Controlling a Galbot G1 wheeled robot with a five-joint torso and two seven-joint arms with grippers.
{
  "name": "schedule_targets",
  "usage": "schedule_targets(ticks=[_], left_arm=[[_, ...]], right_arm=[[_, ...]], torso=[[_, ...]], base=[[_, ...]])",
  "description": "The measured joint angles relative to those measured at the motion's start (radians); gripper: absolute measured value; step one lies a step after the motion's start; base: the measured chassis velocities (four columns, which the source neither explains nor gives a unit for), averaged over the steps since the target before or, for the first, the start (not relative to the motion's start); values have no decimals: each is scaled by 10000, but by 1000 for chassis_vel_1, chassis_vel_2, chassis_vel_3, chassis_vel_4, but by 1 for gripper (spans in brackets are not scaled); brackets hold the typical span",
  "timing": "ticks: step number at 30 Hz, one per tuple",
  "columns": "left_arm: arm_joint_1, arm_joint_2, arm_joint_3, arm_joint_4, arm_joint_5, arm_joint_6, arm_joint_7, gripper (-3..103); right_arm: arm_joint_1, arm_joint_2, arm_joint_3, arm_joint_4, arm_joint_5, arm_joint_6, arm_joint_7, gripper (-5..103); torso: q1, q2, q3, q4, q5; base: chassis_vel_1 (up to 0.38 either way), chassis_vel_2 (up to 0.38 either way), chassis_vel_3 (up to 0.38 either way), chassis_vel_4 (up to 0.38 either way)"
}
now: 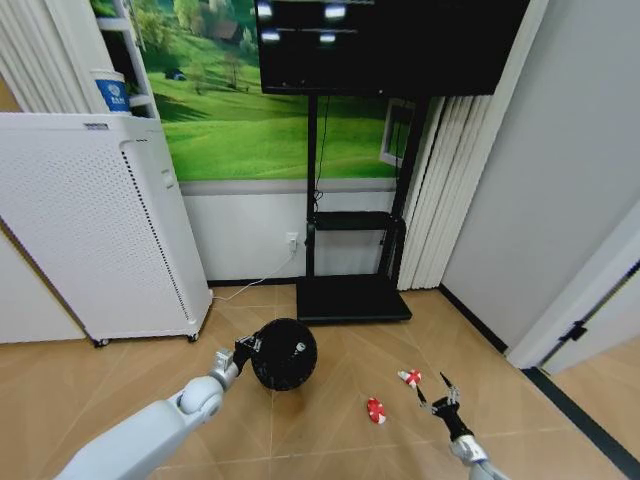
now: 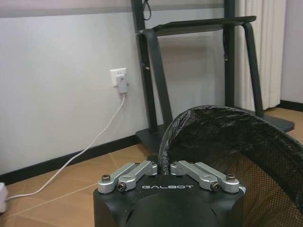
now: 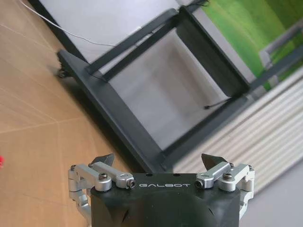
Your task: Pick up the trash bin and place the garbage on the floor into it.
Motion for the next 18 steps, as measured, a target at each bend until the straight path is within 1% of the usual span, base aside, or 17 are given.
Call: schedule_targets(ticks=[4, 9, 16, 18], left_arm=[[389, 97, -368, -9, 40, -86, -5, 6], [651, 170, -684, 31, 12, -178, -64, 6], [795, 126, -835, 223, -7, -314, -70, 6], [803, 19, -834, 310, -9, -346, -65, 6]], right_arm=[[170, 146, -351, -110, 54, 0, -10, 100], [254, 137, -742, -308, 82, 0, -156, 100], [436, 272, -1024, -528, 234, 0, -370, 100], [488, 367, -1205, -486, 659, 0, -610, 100]], torso=[[0, 0, 0, -2, -1], [0, 0, 0, -6, -2], [0, 0, 0, -4, -1], [1, 0, 0, -3, 0]], base=[[0, 0, 0, 0], [0, 0, 0, 0], [0, 0, 0, 0], [0, 0, 0, 0]])
